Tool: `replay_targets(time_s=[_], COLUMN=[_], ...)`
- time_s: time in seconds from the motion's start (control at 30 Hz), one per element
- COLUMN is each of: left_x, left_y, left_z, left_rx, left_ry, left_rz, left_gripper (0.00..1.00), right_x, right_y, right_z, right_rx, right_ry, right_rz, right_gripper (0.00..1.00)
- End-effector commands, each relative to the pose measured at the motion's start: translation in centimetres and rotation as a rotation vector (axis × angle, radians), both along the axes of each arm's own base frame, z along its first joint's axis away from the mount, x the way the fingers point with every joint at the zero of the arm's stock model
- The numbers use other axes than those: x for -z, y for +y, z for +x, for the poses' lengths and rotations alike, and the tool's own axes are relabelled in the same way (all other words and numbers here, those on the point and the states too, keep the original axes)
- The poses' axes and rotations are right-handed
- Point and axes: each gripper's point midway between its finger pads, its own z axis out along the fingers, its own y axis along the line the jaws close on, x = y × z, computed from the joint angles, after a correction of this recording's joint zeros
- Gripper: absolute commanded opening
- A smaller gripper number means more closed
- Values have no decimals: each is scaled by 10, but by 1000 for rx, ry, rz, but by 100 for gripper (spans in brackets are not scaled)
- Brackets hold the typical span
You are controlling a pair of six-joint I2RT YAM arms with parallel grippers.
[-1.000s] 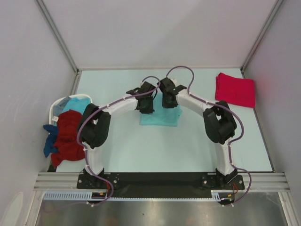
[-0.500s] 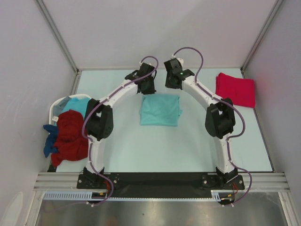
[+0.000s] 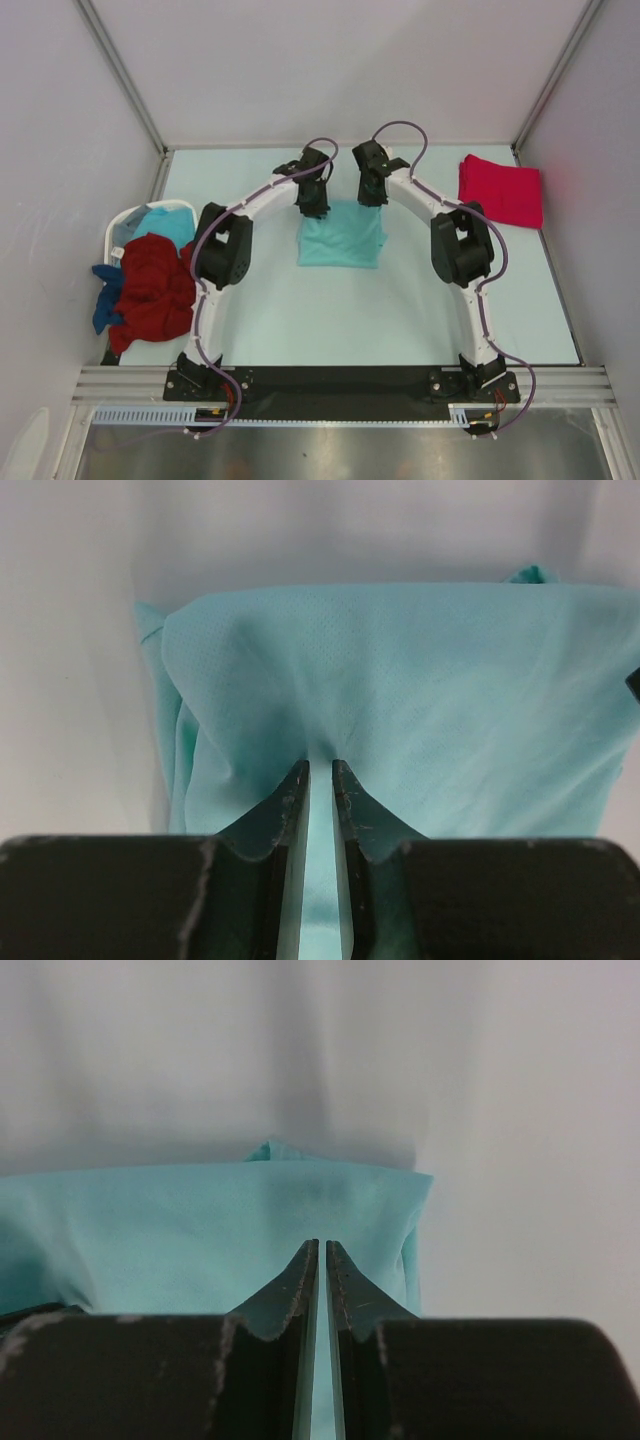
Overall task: Fold and stack the t-shirts
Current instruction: Smooth out wrinkles on the folded tshirt
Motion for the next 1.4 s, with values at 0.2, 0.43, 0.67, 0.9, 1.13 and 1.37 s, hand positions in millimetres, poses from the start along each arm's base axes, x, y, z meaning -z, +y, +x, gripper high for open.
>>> replay_targets(time_s=[0.2, 0.43, 0.67, 0.9, 1.13, 1.37], left_x=[25, 41, 52, -17, -111, -60], left_y=[-9, -9, -8, 10, 37, 52], left_z=[-1, -7, -11, 3, -17, -57], left_rx=[25, 32, 38, -21, -61, -56], left_ry=[53, 90, 125, -54, -231, -129], left_rz=[-38, -42, -54, -10, -28, -7], left_gripper=[20, 19, 20, 24, 49, 53], right_x=[16, 44, 85, -2, -94, -55], right_y=[-3, -6, -14, -26, -41, -50], right_z=[-6, -17, -30, -18, -41, -90], right_rx=[4, 8, 21, 56, 64, 63], right_ry=[28, 101, 223, -5, -118, -30], right_rz=[12, 29, 53, 38, 48, 32], right_gripper=[12, 13, 15, 20, 41, 47])
